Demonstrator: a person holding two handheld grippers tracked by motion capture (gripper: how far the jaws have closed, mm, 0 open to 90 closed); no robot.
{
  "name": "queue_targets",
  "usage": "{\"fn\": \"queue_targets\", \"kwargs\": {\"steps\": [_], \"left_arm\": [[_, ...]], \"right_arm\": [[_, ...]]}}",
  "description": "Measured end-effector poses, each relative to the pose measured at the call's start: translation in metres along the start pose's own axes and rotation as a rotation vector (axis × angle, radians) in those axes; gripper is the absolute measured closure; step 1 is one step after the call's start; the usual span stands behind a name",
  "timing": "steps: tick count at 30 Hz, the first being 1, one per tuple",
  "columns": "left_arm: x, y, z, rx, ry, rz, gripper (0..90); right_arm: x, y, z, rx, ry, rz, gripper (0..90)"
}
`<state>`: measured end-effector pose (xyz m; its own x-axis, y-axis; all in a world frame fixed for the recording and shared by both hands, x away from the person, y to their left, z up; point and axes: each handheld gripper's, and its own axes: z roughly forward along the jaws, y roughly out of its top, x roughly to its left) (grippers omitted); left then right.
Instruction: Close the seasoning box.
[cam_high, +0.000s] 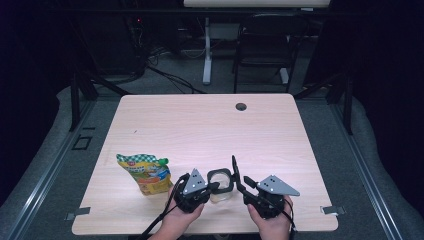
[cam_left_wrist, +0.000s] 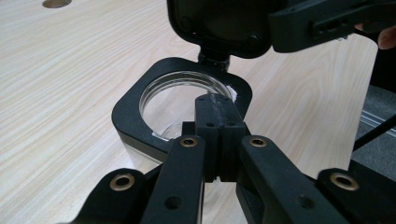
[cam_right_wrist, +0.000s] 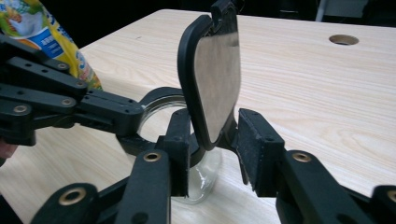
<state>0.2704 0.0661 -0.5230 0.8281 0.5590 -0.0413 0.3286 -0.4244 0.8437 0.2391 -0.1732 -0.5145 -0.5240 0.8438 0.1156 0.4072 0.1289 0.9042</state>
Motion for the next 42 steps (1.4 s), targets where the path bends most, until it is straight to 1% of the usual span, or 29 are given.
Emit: {"fn": "queue_targets", "kwargs": {"steps": [2, 4, 9, 11, 12, 14, 16, 18, 19, 21, 22, 24, 25, 26, 28, 31, 32, 33, 37, 39, 40, 42], "left_arm": [[-0.001, 0.0, 0.0, 0.0, -0.003, 0.001, 90.0], [0.0, 0.0, 0.0, 0.0, -0.004, 0.002, 90.0], [-0.001, 0.0, 0.0, -0.001, -0.008, 0.002, 90.0], [-0.002, 0.0, 0.0, 0.001, -0.009, 0.001, 90.0], [-0.003, 0.0, 0.0, -0.001, -0.012, 0.0, 90.0], [-0.005, 0.0, 0.0, 0.001, -0.006, 0.001, 90.0], [-0.006, 0.0, 0.0, 0.001, -0.002, -0.002, 89.7], [-0.005, 0.001, -0.001, -0.006, 0.004, -0.006, 87.6], [-0.003, 0.001, -0.002, -0.014, 0.015, -0.014, 86.8], [0.001, 0.003, -0.004, -0.018, 0.02, -0.026, 85.2], [0.004, 0.004, -0.004, -0.022, 0.03, -0.027, 84.7], [0.009, 0.006, -0.005, -0.028, 0.052, -0.035, 84.1], [0.009, 0.006, -0.005, -0.028, 0.052, -0.035, 83.5], [0.016, 0.007, -0.006, -0.026, 0.08, -0.038, 82.5], [0.021, 0.007, -0.006, -0.027, 0.098, -0.04, 80.5], [0.027, 0.008, -0.006, -0.019, 0.102, -0.056, 78.1], [0.027, 0.008, -0.006, -0.019, 0.102, -0.056, 76.9], [0.028, 0.007, -0.004, -0.018, 0.1, -0.061, 75.5], [0.027, 0.004, -0.002, 0.002, 0.096, -0.057, 74.4], [0.026, 0.003, 0.0, 0.008, 0.095, -0.054, 74.3], [0.026, 0.002, 0.001, -0.001, 0.095, -0.056, 73.4], [0.027, 0.002, 0.002, -0.002, 0.087, -0.066, 72.7]], "right_arm": [[-0.002, 0.0, -0.001, 0.002, -0.004, 0.012, 66.3], [-0.004, -0.001, -0.001, 0.003, 0.002, 0.03, 66.3], [-0.005, -0.001, -0.002, 0.002, 0.0, 0.039, 67.4], [-0.006, -0.001, -0.002, 0.002, 0.0, 0.042, 70.3], [-0.007, 0.0, -0.002, -0.005, 0.012, 0.047, 78.4], [-0.007, 0.0, -0.001, -0.007, 0.018, 0.052, 83.3], [-0.007, 0.002, 0.001, 0.004, 0.01, 0.048, 83.3], [-0.007, 0.002, 0.002, -0.001, 0.01, 0.054, 81.9], [-0.007, 0.002, 0.002, 0.002, 0.009, 0.057, 80.0], [-0.008, 0.002, 0.002, 0.004, 0.003, 0.063, 78.0], [-0.009, 0.002, 0.003, 0.007, 0.007, 0.061, 78.2], [-0.009, 0.003, 0.004, 0.009, 0.01, 0.059, 81.6], [-0.009, 0.004, 0.005, 0.013, 0.01, 0.054, 82.9], [-0.009, 0.005, 0.006, 0.014, 0.001, 0.044, 83.4], [-0.011, 0.007, 0.007, 0.027, 0.003, 0.033, 83.7], [-0.015, 0.01, 0.01, 0.033, 0.004, 0.033, 83.8], [-0.015, 0.01, 0.01, 0.033, 0.004, 0.033, 83.8], [-0.02, 0.012, 0.013, 0.032, 0.011, 0.049, 83.6], [-0.028, 0.016, 0.021, 0.028, 0.025, 0.08, 83.5], [-0.03, 0.017, 0.024, 0.026, 0.029, 0.085, 83.5], [-0.034, 0.021, 0.029, 0.035, 0.032, 0.088, 83.4], [-0.037, 0.023, 0.033, 0.037, 0.033, 0.085, 83.2]]}}
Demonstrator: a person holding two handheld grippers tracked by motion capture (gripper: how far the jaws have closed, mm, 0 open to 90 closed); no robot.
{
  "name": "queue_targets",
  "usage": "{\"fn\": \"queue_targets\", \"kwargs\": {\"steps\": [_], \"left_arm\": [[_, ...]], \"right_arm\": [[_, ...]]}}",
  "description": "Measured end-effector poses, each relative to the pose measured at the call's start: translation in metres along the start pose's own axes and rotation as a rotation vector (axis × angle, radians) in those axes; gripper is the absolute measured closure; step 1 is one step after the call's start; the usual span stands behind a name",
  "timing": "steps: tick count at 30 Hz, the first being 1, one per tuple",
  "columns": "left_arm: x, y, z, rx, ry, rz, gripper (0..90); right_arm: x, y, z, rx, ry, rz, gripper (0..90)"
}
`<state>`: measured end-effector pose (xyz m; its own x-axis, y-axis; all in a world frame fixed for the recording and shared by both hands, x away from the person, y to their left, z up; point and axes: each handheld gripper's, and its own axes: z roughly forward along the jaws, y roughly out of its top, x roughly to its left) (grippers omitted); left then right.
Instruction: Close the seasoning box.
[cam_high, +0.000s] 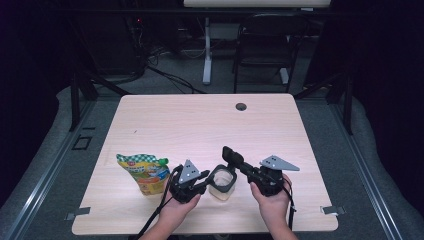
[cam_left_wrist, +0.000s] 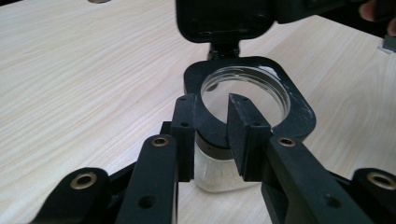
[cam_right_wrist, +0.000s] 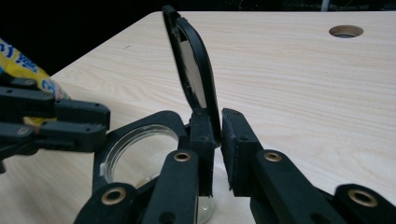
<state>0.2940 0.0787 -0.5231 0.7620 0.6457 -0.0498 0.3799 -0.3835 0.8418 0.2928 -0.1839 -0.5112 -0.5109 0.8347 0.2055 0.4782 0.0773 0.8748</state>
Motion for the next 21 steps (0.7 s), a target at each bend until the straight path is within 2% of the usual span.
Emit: {"fn": "queue_targets", "kwargs": {"steps": [8, 12, 21], "left_arm": [[0.0, 0.0, 0.001, 0.001, -0.021, -0.009, 72.4], [-0.001, -0.001, 0.001, -0.003, -0.024, -0.02, 72.3], [-0.001, -0.001, 0.0, -0.003, -0.031, -0.023, 72.1]], "right_arm": [[-0.006, 0.01, 0.02, 0.01, 0.001, 0.015, 83.4], [-0.007, 0.008, 0.036, 0.042, 0.021, 0.038, 80.0], [-0.007, 0.005, 0.038, 0.035, 0.036, 0.079, 79.4]]}}
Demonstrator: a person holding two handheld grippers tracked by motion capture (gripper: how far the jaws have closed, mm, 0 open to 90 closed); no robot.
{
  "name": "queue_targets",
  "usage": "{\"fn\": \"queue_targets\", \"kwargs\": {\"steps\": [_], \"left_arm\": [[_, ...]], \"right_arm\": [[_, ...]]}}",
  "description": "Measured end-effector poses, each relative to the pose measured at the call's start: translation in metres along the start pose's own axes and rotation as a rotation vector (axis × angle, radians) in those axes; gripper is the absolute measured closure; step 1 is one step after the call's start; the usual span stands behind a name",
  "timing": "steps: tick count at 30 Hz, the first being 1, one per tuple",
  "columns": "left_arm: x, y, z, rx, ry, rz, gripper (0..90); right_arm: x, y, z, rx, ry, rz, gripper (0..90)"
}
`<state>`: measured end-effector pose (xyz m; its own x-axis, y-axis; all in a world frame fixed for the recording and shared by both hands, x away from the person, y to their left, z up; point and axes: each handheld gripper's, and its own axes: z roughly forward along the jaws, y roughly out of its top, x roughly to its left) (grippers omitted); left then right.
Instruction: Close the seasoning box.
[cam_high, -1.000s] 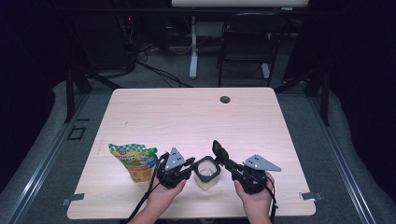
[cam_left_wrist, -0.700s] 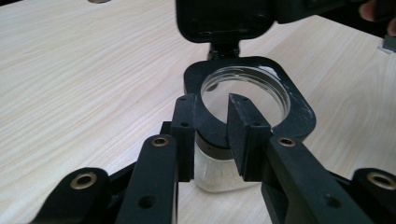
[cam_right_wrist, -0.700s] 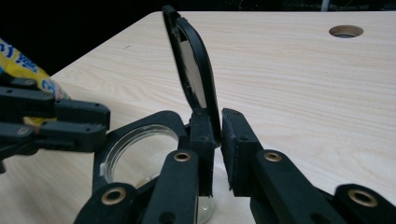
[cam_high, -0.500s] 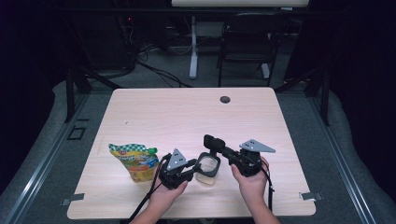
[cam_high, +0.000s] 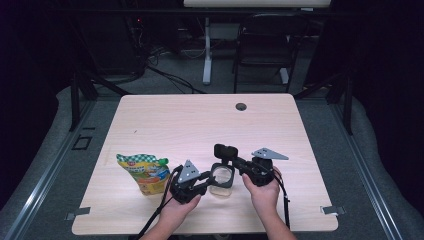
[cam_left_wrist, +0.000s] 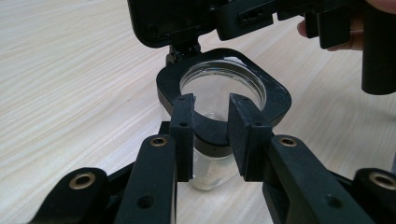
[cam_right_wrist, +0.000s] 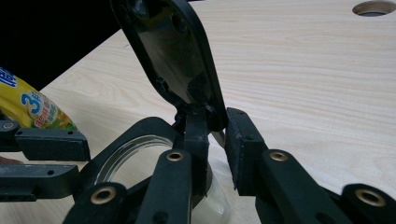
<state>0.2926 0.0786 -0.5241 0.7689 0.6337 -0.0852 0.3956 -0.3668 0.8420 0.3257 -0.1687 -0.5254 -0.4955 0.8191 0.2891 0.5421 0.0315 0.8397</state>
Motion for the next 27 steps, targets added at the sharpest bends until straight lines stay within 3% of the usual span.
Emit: {"fn": "queue_targets", "kwargs": {"steps": [27], "left_arm": [[-0.014, -0.012, -0.016, -0.002, -0.014, 0.022, 72.9]], "right_arm": [[0.01, -0.012, 0.004, 0.007, 0.057, 0.009, 79.7]]}}
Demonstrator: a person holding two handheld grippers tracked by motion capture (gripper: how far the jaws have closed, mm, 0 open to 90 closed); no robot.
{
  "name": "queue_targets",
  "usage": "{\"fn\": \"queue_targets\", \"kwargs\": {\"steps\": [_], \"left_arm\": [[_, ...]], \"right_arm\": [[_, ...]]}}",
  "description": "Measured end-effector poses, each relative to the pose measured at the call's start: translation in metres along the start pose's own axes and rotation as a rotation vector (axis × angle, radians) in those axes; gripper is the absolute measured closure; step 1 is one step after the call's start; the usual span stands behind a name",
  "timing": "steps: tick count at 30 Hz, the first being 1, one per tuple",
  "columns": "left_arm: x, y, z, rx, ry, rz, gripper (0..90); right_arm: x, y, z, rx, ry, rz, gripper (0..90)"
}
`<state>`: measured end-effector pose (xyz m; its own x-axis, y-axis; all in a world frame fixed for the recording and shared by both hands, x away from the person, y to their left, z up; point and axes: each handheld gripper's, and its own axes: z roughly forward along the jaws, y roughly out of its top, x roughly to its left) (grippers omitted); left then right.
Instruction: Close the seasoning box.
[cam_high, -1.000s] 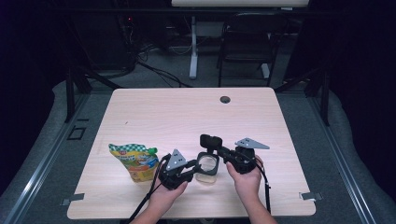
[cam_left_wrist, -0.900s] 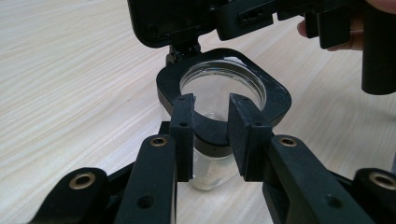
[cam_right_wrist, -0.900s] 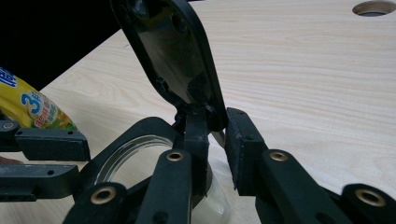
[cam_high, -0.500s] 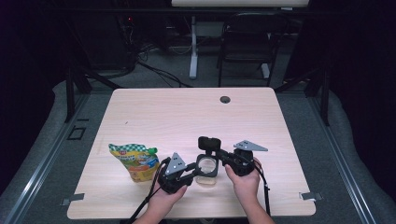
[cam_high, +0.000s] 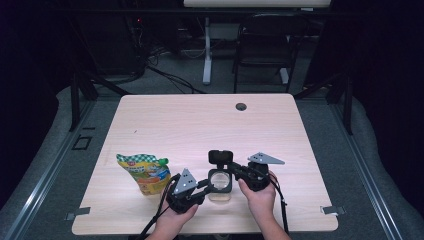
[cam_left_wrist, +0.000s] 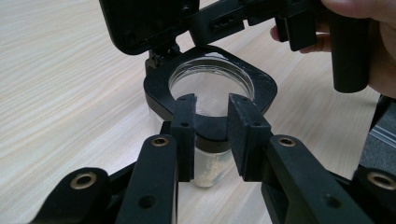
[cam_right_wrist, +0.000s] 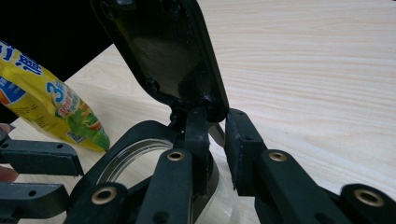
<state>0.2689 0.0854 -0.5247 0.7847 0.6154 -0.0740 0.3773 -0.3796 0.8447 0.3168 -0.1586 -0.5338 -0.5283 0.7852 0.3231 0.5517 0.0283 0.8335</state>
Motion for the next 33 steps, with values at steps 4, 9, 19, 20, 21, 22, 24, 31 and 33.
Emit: {"fn": "queue_targets", "kwargs": {"steps": [4, 9, 19, 20, 21, 22, 24, 31, 33], "left_arm": [[0.0, -0.001, -0.001, -0.002, 0.0, -0.001, 72.8], [0.001, -0.001, -0.004, 0.002, -0.005, -0.008, 73.0], [0.006, -0.002, -0.028, -0.004, 0.008, -0.002, 72.4], [0.009, -0.003, -0.033, 0.004, 0.005, -0.004, 72.4], [0.012, -0.005, -0.038, 0.006, 0.001, -0.006, 72.0], [0.014, -0.006, -0.043, 0.005, 0.004, -0.003, 72.0], [0.02, -0.011, -0.055, 0.01, 0.022, -0.005, 71.8], [0.036, -0.026, -0.091, 0.012, 0.053, -0.019, 71.7], [0.04, -0.029, -0.097, 0.022, 0.066, -0.006, 71.7]], "right_arm": [[0.001, 0.0, 0.001, 0.003, 0.004, -0.005, 79.5], [0.001, 0.001, -0.001, -0.003, 0.007, -0.009, 76.1], [0.006, -0.001, -0.03, -0.025, -0.016, -0.079, 74.1], [0.006, -0.001, -0.03, -0.025, -0.016, -0.079, 74.1], [0.006, -0.002, -0.035, -0.019, -0.017, -0.09, 74.2], [0.007, -0.003, -0.04, -0.022, -0.018, -0.1, 74.2], [0.01, -0.005, -0.05, -0.043, -0.012, -0.101, 73.7], [0.015, -0.008, -0.061, -0.036, -0.018, -0.139, 72.0], [0.015, -0.008, -0.061, -0.033, -0.018, -0.142, 71.9]]}}
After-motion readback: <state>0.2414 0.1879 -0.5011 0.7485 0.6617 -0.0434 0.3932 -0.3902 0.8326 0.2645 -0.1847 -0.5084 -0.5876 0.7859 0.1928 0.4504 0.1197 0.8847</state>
